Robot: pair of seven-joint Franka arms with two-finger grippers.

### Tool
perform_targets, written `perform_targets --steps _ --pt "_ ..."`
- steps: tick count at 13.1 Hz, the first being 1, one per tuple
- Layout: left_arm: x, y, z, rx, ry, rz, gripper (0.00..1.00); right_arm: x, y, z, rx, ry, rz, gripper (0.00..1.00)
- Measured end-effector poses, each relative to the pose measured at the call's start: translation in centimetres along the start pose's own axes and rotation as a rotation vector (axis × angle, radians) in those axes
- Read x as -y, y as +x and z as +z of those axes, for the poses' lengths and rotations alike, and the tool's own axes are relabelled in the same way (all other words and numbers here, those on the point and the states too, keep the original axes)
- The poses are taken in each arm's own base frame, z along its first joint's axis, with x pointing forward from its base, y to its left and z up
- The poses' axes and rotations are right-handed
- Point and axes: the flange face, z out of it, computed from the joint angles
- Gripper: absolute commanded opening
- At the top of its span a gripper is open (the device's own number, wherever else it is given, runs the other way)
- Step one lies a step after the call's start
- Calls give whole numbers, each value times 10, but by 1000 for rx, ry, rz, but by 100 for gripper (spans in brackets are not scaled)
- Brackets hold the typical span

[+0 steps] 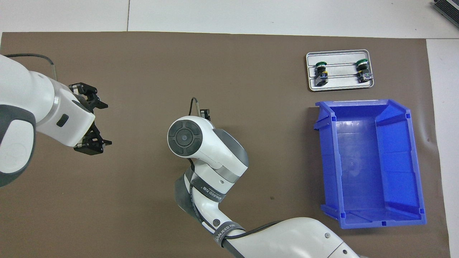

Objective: Place and press button with both arms

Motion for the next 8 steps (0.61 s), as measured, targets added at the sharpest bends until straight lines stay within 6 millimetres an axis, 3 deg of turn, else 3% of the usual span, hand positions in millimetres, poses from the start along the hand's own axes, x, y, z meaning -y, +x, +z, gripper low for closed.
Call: perform_targets --steps 2,6,8 --pt "3 24 17 -11 14 25 100 0 22 -14 -1 3 -18 97" --pt "2 91 69 -49 57 8 100 8 101 -42 20 26 -92 97" --pt "-4 110 92 -54 57 2 100 15 130 -53 46 20 -137 97"
